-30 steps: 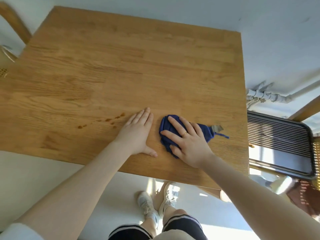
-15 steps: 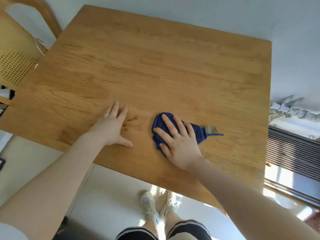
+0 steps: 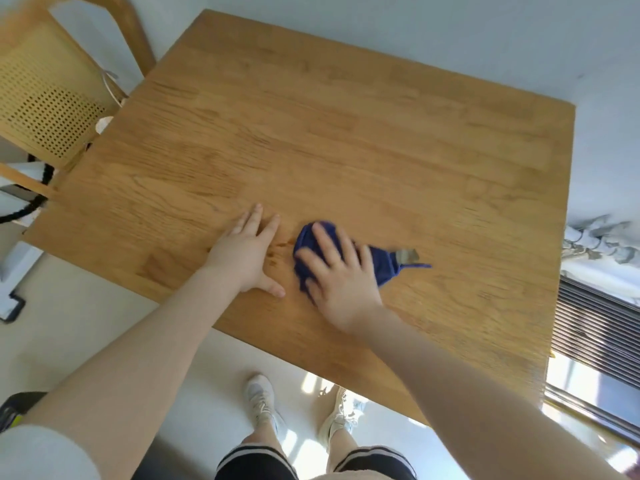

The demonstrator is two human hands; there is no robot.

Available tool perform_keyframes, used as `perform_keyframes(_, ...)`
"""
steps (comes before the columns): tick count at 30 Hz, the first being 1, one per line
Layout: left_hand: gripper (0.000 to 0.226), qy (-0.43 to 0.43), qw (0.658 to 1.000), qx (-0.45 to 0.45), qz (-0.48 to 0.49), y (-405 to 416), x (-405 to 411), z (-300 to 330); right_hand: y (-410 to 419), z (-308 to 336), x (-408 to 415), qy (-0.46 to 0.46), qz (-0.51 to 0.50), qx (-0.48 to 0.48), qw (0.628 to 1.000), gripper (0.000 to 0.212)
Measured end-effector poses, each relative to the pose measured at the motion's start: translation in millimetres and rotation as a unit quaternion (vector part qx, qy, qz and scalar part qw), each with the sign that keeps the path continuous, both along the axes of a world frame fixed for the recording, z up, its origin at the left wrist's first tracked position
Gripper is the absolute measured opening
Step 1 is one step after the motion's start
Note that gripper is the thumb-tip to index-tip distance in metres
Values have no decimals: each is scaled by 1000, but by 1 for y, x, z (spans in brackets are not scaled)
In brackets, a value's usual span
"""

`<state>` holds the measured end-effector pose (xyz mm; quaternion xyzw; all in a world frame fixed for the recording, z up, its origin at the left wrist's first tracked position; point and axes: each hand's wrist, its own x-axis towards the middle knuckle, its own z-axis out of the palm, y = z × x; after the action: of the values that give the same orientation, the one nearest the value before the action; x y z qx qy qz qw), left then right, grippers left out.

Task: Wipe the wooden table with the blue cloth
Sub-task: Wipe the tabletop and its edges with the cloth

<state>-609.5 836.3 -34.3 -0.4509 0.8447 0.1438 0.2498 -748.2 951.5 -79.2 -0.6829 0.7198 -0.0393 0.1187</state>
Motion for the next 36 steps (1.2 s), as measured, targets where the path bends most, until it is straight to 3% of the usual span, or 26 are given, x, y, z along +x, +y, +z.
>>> perform_keyframes(5,131,32,999,-10,-4,-4,4,-2,-16,0,-1,-9,46,11,999,52)
perform_keyframes(10,136,69,997,-3,-32,-7,16,-8,-67,3,2,-5,-150,35,988,47)
perform_keyframes(12,134,80,994,36,-59,-19,22,-4,-67,0,15,-11,-171,32,985,48)
perform_keyframes(18,124,84,977,100,-167,-54,52,11,-18,-11,79,19,-76,-18,997,43)
perform_keyframes(21,122,82,978,108,-161,-64,72,14,-28,-10,68,31,-54,-32,998,42)
perform_keyframes(28,124,47,985,28,-165,-94,106,3,-90,-3,48,-12,-283,7,959,45)
perform_keyframes(36,132,64,988,30,-137,-103,108,-3,-64,-6,107,-28,-115,-25,993,50)
